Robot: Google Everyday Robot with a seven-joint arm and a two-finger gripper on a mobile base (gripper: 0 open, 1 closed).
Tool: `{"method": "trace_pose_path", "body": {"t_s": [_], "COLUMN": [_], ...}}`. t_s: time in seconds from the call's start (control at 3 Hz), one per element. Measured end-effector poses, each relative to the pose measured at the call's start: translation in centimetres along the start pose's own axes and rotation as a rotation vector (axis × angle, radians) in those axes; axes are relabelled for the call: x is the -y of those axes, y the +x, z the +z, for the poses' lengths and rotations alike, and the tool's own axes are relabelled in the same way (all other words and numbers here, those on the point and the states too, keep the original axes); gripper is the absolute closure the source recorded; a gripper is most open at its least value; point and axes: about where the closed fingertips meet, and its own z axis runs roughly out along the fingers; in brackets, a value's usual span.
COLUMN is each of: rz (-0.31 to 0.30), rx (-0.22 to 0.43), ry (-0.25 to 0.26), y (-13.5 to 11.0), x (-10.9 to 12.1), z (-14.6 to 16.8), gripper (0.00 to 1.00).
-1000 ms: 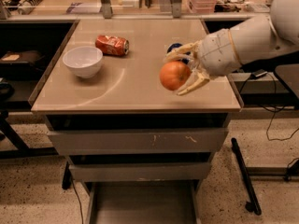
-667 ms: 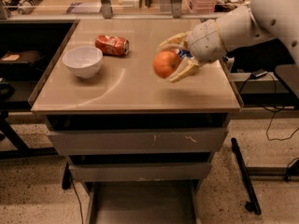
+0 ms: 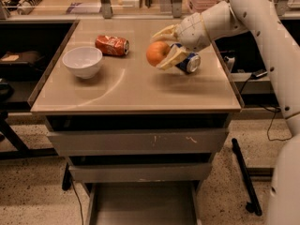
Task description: Pick orange from bottom drawer and place on counter
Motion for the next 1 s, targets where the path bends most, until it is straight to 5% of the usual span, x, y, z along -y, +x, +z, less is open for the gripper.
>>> {"method": "trace_pose_path", "body": {"t_s": [0.33,1.0], "rz": [0.060,0.092], "rx": [-0.010,-0.179], "ry": [-0.016,-0.126], "y": [1.4,3.2], "x": [1.3,1.2], "z": [1.9,6.3], "gripper": [1.00,1.00]}}
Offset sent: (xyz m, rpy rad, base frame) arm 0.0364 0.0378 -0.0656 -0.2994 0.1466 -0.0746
